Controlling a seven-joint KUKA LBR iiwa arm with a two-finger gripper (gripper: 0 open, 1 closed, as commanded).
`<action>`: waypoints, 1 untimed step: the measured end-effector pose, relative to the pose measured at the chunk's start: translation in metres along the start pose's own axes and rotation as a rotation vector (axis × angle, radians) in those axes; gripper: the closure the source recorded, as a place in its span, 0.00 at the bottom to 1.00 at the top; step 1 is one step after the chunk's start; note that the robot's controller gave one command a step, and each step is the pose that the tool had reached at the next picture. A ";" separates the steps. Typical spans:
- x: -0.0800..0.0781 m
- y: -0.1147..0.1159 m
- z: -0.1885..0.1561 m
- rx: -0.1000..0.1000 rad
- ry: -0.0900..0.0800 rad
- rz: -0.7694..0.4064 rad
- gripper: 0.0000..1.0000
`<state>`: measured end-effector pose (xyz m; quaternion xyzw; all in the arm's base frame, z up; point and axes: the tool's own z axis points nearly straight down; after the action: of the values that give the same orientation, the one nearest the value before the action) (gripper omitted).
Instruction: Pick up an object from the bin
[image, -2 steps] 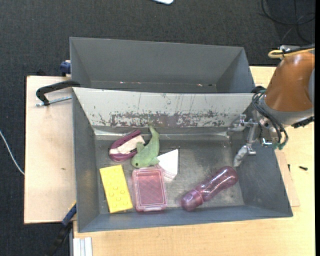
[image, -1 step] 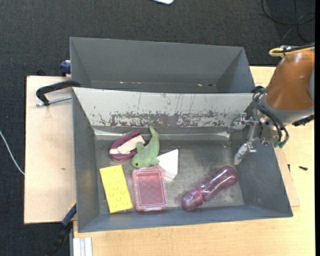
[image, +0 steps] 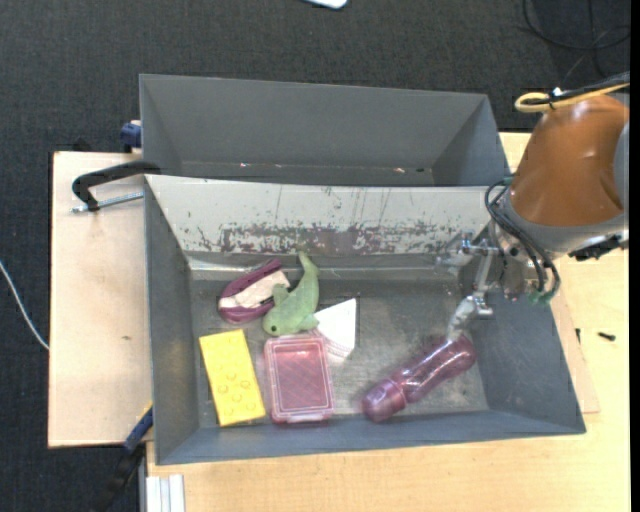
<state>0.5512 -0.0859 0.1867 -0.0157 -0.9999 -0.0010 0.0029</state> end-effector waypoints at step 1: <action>0.013 0.014 -0.026 -0.001 -0.011 -0.150 0.00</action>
Offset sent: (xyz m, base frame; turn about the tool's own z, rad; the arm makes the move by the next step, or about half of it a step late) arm -0.0551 0.0106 -0.0392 -0.0696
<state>0.5387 -0.0716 0.2126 0.0594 -0.9982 -0.0018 -0.0025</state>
